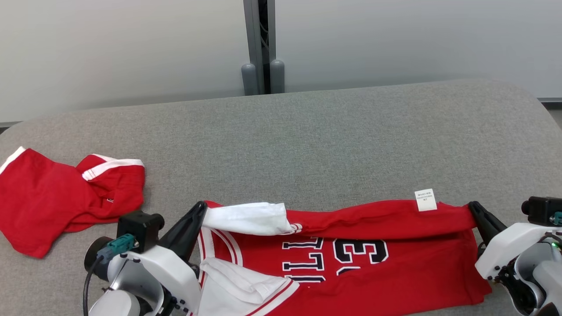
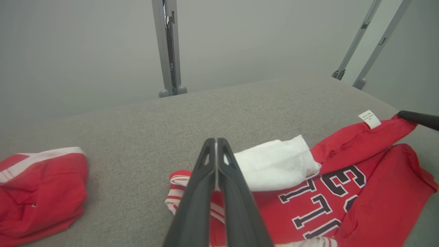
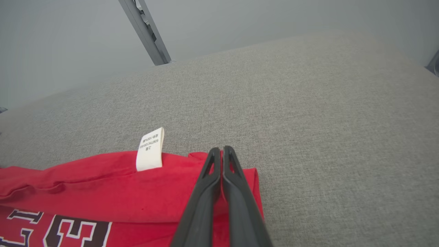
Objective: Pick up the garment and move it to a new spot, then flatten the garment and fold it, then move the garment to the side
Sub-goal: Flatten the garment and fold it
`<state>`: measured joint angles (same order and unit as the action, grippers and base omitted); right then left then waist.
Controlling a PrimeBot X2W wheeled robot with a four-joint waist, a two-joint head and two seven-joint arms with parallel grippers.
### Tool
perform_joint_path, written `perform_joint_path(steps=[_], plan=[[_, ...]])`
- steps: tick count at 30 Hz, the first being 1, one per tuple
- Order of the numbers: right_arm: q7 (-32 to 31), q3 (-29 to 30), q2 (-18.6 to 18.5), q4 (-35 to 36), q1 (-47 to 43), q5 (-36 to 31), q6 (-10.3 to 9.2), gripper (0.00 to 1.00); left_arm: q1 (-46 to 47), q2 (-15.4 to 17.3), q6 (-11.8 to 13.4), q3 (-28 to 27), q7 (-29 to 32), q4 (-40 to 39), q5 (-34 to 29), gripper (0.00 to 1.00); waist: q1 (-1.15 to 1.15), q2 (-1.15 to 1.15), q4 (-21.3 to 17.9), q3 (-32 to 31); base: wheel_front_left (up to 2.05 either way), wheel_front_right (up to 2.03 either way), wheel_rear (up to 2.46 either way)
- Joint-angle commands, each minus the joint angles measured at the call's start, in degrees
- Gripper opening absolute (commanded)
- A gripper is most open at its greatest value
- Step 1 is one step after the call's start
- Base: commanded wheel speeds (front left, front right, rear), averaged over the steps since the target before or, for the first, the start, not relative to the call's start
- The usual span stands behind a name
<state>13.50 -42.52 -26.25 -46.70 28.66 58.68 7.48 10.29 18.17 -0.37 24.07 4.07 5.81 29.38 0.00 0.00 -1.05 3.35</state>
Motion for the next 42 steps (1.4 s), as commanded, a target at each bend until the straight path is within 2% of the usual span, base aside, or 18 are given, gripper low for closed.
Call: perform_joint_path(steps=[1,18,24,42], plan=[[-0.2,0.0,-0.8,0.4,-0.8,0.6,0.03,0.0,-1.1,0.8,0.2,0.1,0.5,-0.5,0.4,0.0,0.0,0.0,0.2,-0.3,0.0,0.0,0.0],[-3.5,-5.8,-6.5,3.7,-2.0,-0.4,0.02,0.0,-7.9,4.9,-1.6,5.5,7.3,-5.6,0.0,0.0,0.0,0.0,0.6,-0.7,0.0,0.0,0.0],[-5.2,-9.3,-8.6,5.3,-1.3,-3.0,0.02,0.0,-9.0,5.9,-1.2,6.1,8.6,-6.2,0.0,0.0,0.0,0.0,0.4,-0.5,0.0,0.0,0.0],[-10.6,-11.1,-10.4,7.4,-3.2,-1.7,0.02,0.0,-10.9,6.7,-0.7,8.1,10.8,-6.1,0.5,0.0,0.0,0.0,-0.3,-0.9,0.0,0.0,0.0]])
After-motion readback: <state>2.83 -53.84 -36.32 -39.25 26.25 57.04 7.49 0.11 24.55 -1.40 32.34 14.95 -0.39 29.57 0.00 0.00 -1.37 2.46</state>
